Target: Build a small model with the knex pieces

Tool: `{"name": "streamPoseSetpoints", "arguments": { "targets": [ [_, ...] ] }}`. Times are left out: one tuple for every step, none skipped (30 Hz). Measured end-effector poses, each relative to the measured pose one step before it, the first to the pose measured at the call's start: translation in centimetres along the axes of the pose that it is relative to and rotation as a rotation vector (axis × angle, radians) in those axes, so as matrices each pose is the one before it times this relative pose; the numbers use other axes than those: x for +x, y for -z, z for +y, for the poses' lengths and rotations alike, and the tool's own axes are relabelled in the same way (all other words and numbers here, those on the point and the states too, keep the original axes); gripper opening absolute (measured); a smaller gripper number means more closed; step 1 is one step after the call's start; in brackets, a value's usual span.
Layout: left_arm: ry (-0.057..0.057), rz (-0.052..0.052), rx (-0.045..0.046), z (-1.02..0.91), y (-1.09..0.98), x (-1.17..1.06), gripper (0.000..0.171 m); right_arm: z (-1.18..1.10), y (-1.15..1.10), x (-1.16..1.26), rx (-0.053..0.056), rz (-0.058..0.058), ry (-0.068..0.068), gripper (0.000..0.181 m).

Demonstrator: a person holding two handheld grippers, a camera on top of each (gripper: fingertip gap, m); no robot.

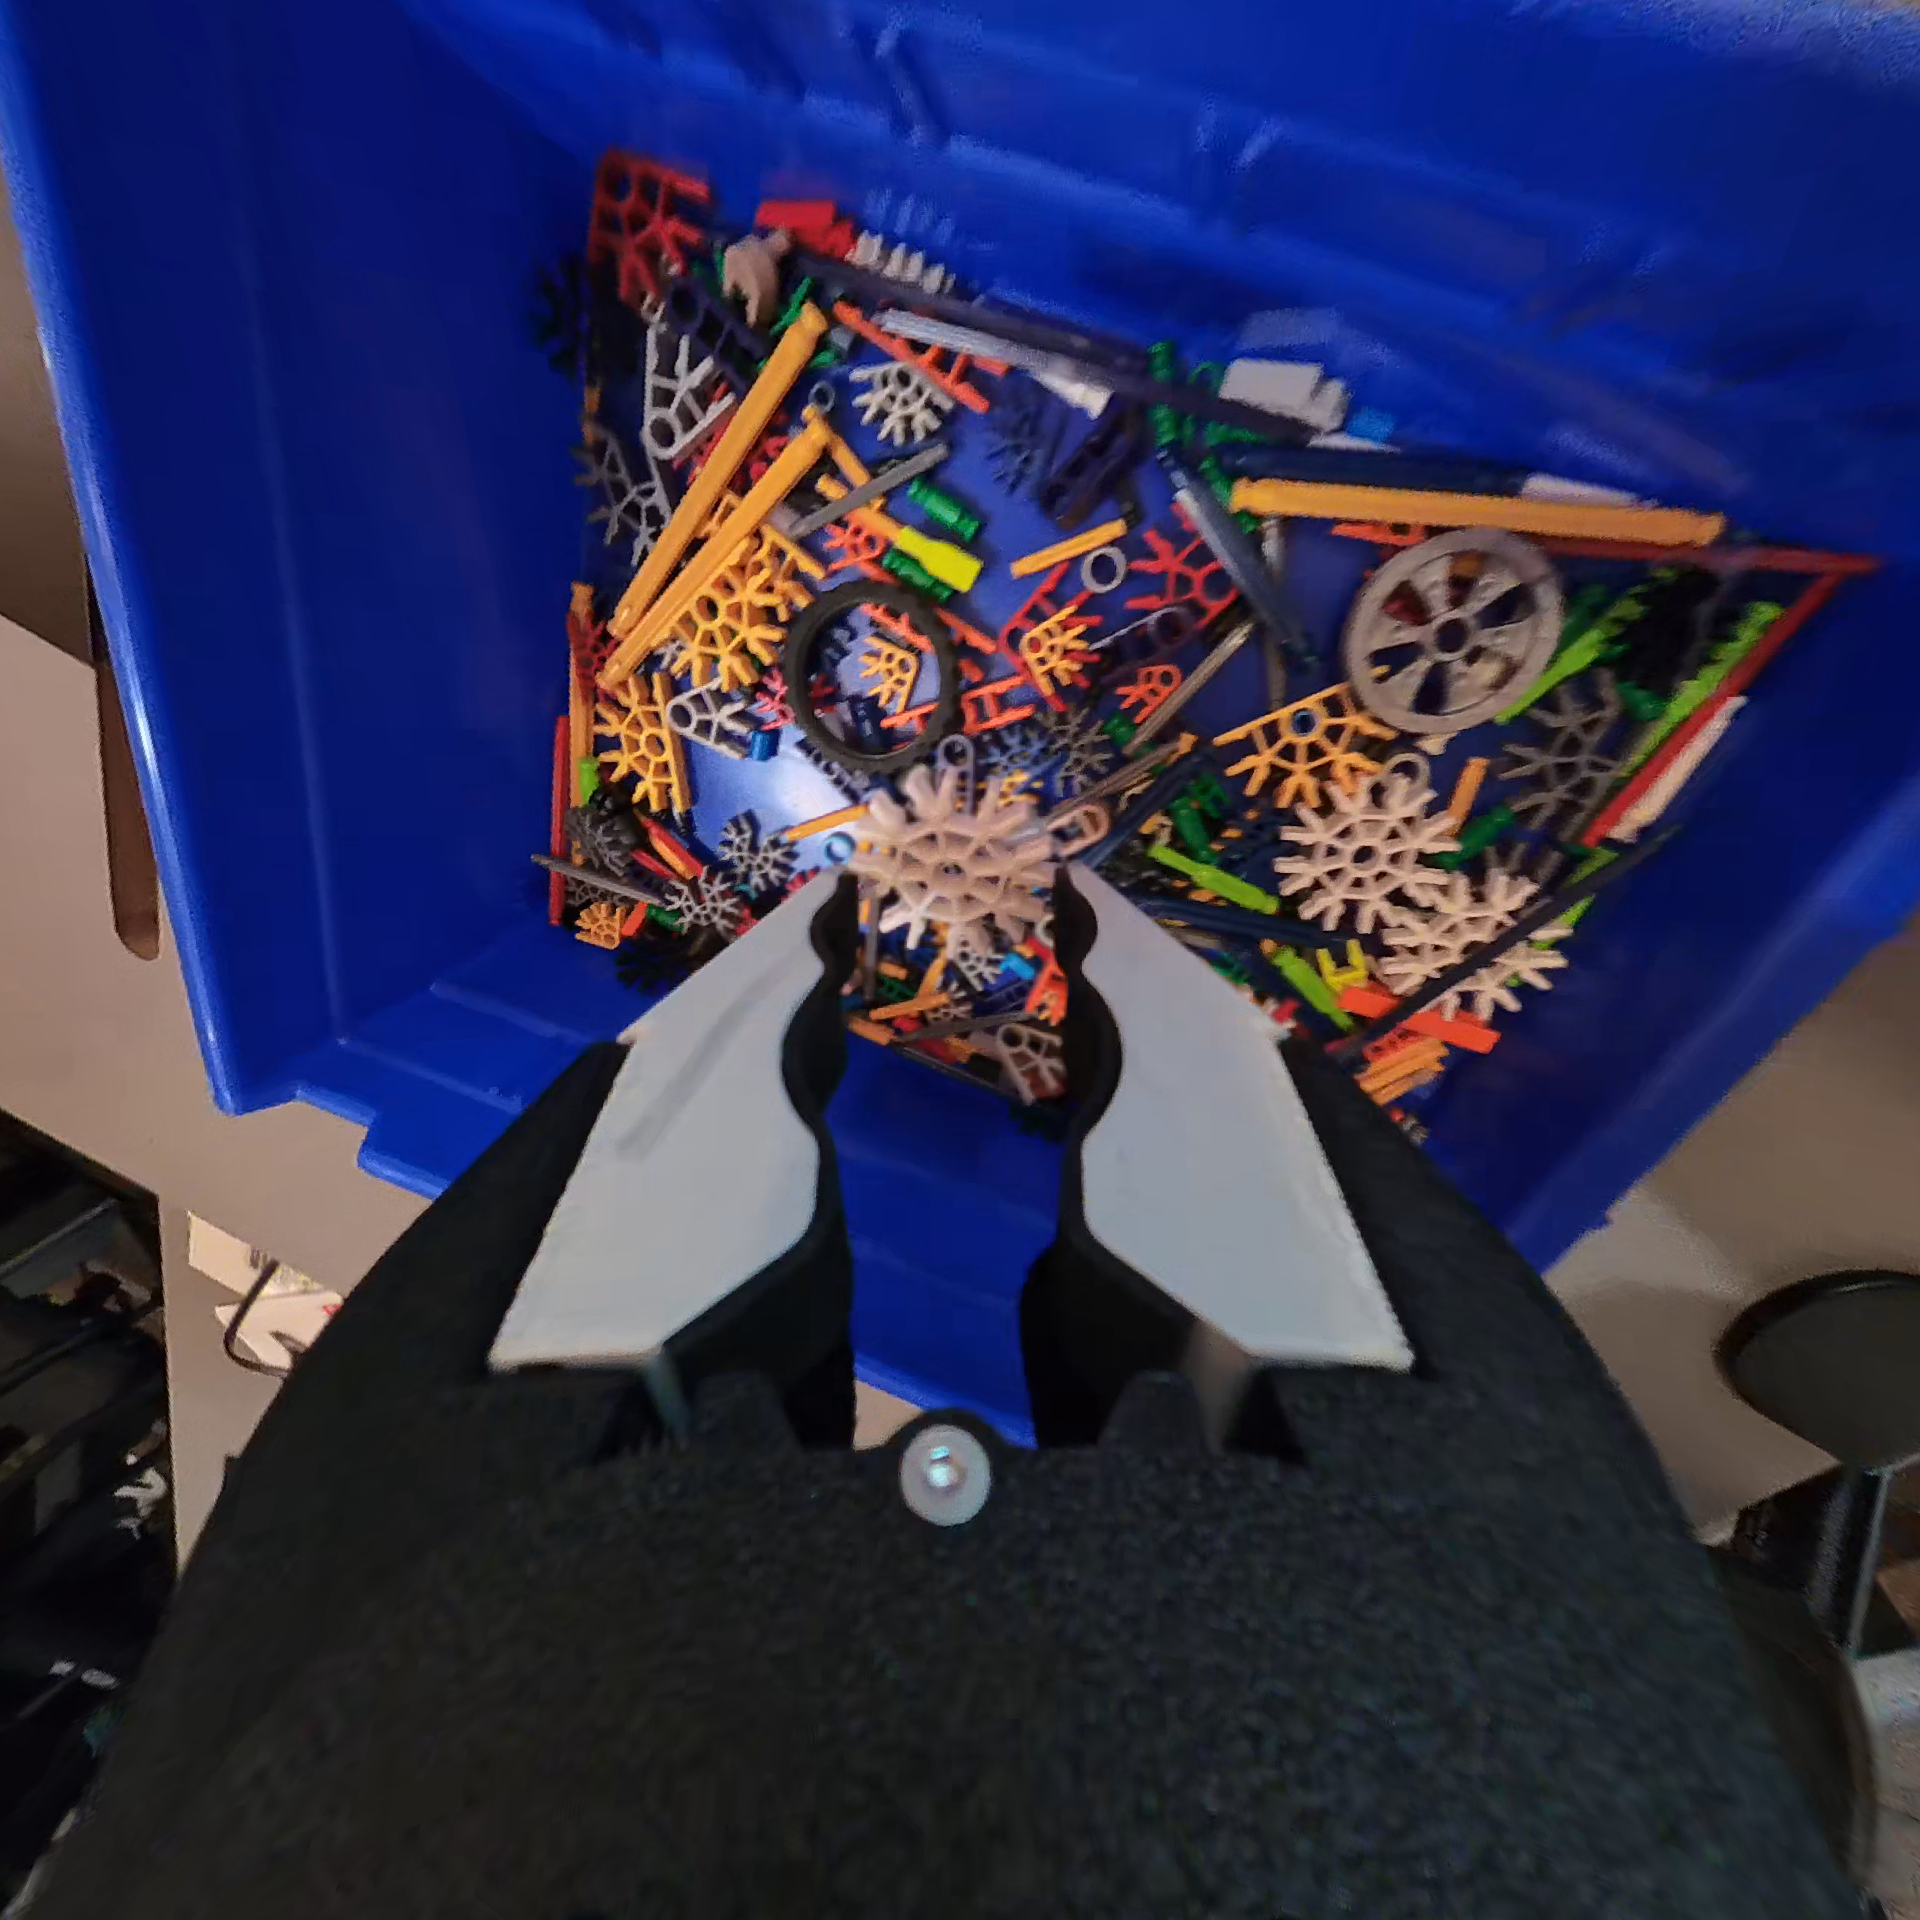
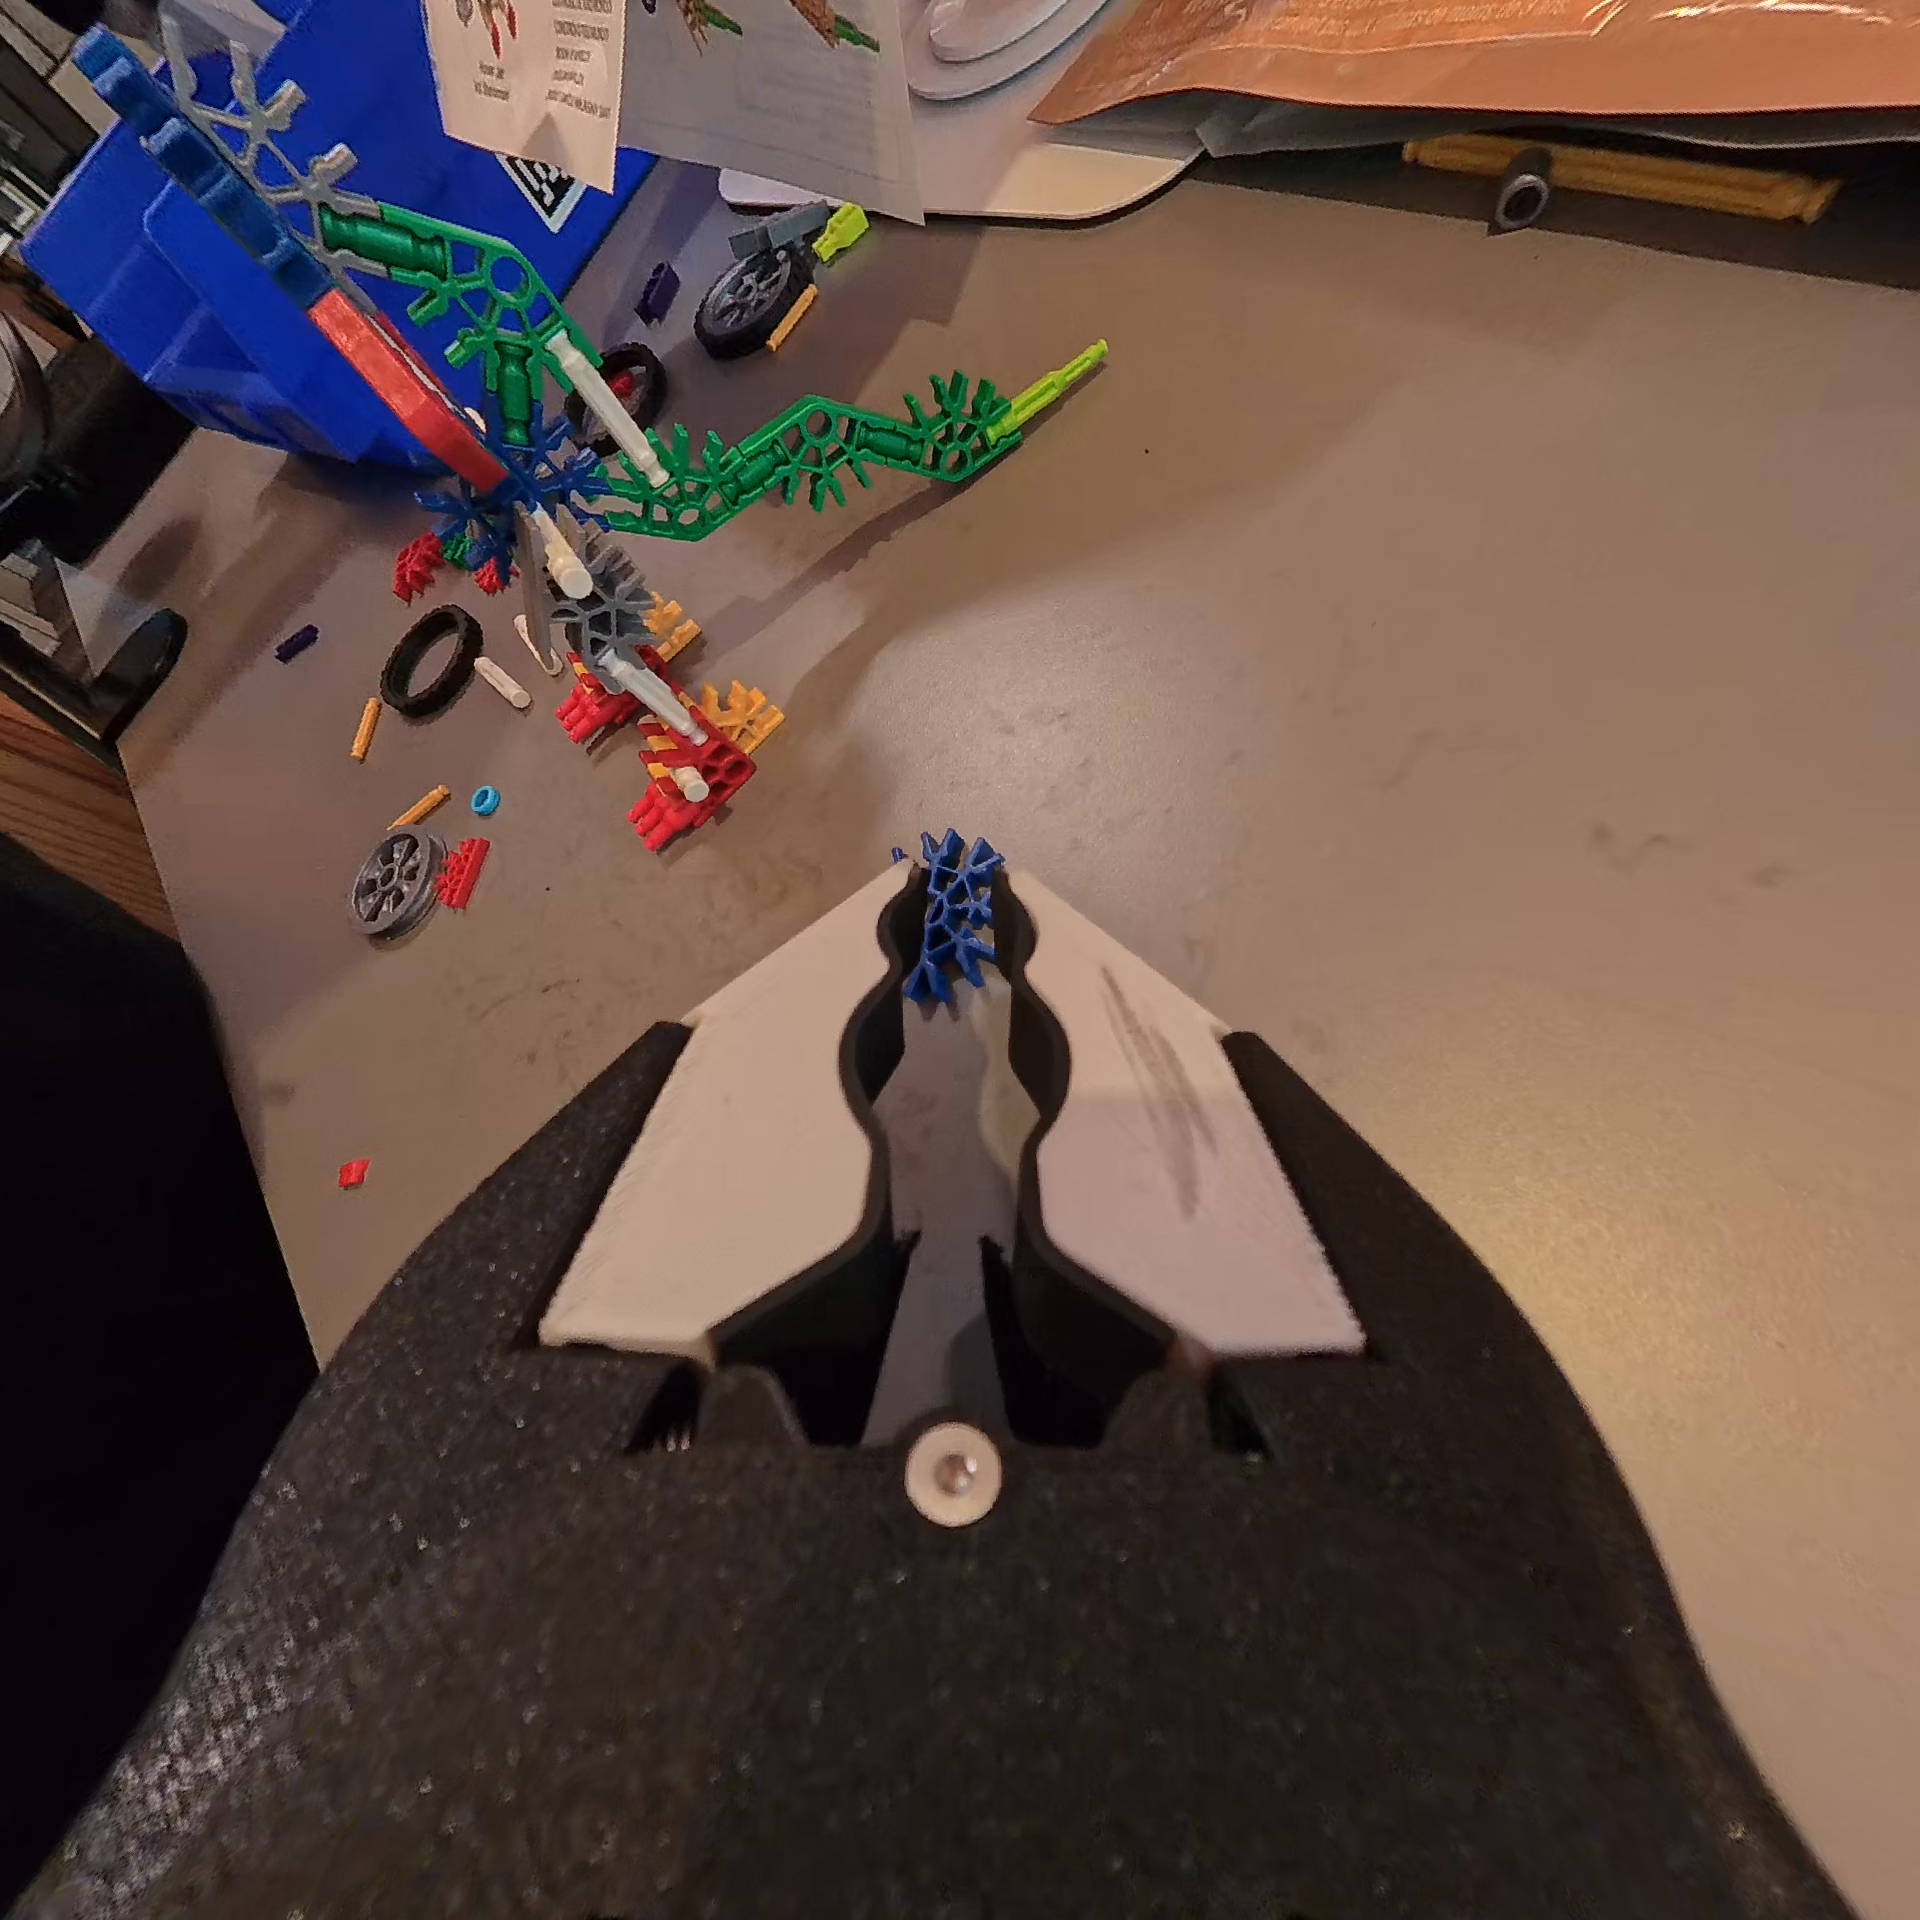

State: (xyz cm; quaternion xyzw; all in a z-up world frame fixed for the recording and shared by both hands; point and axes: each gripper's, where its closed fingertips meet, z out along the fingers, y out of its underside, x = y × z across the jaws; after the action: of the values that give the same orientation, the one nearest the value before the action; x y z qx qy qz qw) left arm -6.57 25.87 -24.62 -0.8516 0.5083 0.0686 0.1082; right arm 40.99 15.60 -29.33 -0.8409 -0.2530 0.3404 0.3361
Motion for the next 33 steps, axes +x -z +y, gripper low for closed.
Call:
{"name": "streamPoseSetpoints", "arguments": {
  "targets": [
    [-0.0065,0.0004,0.00976,-0.271,0.401,0.527,0.035,0.007,0.01,-0.003,0.0001,-0.0003,0.0002,0.012],
    [-0.0056,-0.0004,0.00985,-0.317,0.45,0.538,0.036,-0.016,0.001,-0.005,0.0006,-0.0001,0.0001,0.012],
    [-0.0077,0.0007,0.01422,-0.429,0.508,0.589,0.036,-0.009,0.012,0.002,0.0007,0.0002,0.0005,0.012],
    [-0.0065,0.0035,0.01494,-0.473,0.549,0.642,0.035,0.0,0.005,-0.012,0.0007,0.0007,0.0012,0.012],
    [-0.0073,0.0009,0.01655,-0.512,0.525,0.616,0.035,-0.008,0.016,0.0,0.0005,0.0008,0.0014,0.012],
    [-0.0055,0.0041,0.01253,-0.432,0.476,0.653,0.035,0.001,-0.005,-0.004,0.0002,0.0002,0.0009,0.012],
    [-0.007,0.0059,0.00986,-0.37,0.377,0.699,0.035,-0.007,0.006,-0.013,0.0004,-0.0004,0.0004,0.012],
    [-0.0062,0.0106,0.01012,-0.338,0.286,0.778,0.035,-0.01,0.012,-0.011,0.0008,-0.0006,0.0002,0.012],
    [-0.0055,0.0135,0.00848,-0.301,0.183,0.849,0.035,-0.011,0.011,-0.007,0.0009,-0.0004,0.0004,0.012],
    [-0.0083,0.0182,0.00186,-0.166,0.12,0.974,0.036,-0.006,0.014,-0.003,0.001,0.0,0.001,0.012],
    [-0.0121,0.0238,0.005,-0.219,0.164,1.118,0.035,-0.011,0.009,-0.02,0.0009,0.0003,0.0014,0.012],
    [-0.0123,0.0256,0.0181,-0.448,0.232,1.203,0.035,0.0,0.01,-0.009,0.0004,0.0,0.0012,0.013],
    [-0.0166,0.0302,0.0259,-0.642,0.2,1.393,0.036,0.005,-0.004,-0.01,-0.0005,-0.0006,0.0006,0.013],
    [-0.0126,0.0344,0.02524,-0.708,0.067,1.532,0.036,0.011,-0.008,-0.021,-0.001,-0.0008,0.0004,0.013],
    [-0.007,0.0333,0.01979,-0.692,-0.147,1.522,0.035,0.02,-0.006,-0.012,-0.001,-0.0008,0.0003,0.013],
    [-0.0136,0.0335,0.01737,-0.642,-0.343,1.557,0.036,0.005,-0.005,-0.009,-0.0009,-0.0007,0.0001,0.013],
    [-0.0108,0.027,0.01099,-0.508,-0.606,1.369,0.035,0.01,-0.012,-0.002,-0.0013,-0.0008,-0.0001,0.013],
    [-0.005,0.0198,-0.00896,-0.118,-0.905,1.138,0.036,0.021,-0.012,-0.021,-0.0017,-0.0014,0.0,0.013],
    [-0.0129,0.0112,-0.00849,-0.026,-1.016,0.96,0.036,0.023,-0.021,-0.014,-0.0018,-0.0016,0.0001,0.013],
    [-0.0042,0.0143,0.00236,-0.188,-0.948,0.913,0.035,0.008,-0.003,-0.018,-0.0012,-0.0013,0.0,0.013],
    [-0.0002,0.0203,-0.00157,-0.119,-0.764,0.905,0.035,0.01,-0.011,-0.006,-0.0008,-0.0008,0.0001,0.013],
    [-0.0165,-0.0071,-0.01062,0.057,-0.404,0.4,0.035,0.011,-0.007,-0.015,-0.0011,-0.0004,0.0005,0.013],
    [-0.0096,-0.0222,0.00161,-0.097,-0.033,-0.02,0.035,0.026,-0.015,-0.014,-0.0018,-0.0003,0.0007,0.013],
    [0.014,0.0081,0.01503,-0.247,0.127,0.227,0.035,0.03,-0.02,-0.02,-0.0027,-0.0008,0.0008,0.013],
    [0.0123,0.0097,0.01128,-0.134,0.026,0.2,0.035,0.034,-0.028,-0.017,-0.0029,-0.0014,0.0009,0.013],
    [0.0023,-0.0035,-0.00646,0.154,-0.23,0.015,0.036,0.023,-0.017,-0.022,-0.002,-0.0013,0.0006,0.013],
    [-0.0001,0.0042,-0.01951,0.328,-0.478,0.185,0.035,0.007,0.004,-0.007,-0.0005,-0.0006,0.0002,0.013],
    [-0.007,0.0062,-0.01724,0.236,-0.561,0.341,0.035,-0.005,0.005,0.002,0.001,0.0,0.0002,0.013],
    [-0.0129,-0.0031,-0.01676,0.143,-0.518,0.276,0.036,-0.021,0.015,-0.011,0.0015,0.0,0.0005,0.012],
    [-0.0141,-0.0039,-0.02259,0.192,-0.425,0.249,0.035,-0.015,0.009,-0.005,0.0012,-0.0003,0.0005,0.012],
    [-0.0069,-0.0055,-0.01357,0.065,-0.312,0.128,0.035,-0.009,0.005,-0.015,0.0006,-0.0006,0.0005,0.012],
    [0.0049,-0.0103,-0.00954,0.024,-0.266,-0.056,0.036,0.005,0.01,-0.008,0.0002,-0.0008,0.0004,0.012],
    [0.0061,-0.001,-0.01093,0.092,-0.294,0.045,0.036,-0.008,0.006,-0.02,0.0005,-0.0009,0.0004,0.012]
  ]
}}
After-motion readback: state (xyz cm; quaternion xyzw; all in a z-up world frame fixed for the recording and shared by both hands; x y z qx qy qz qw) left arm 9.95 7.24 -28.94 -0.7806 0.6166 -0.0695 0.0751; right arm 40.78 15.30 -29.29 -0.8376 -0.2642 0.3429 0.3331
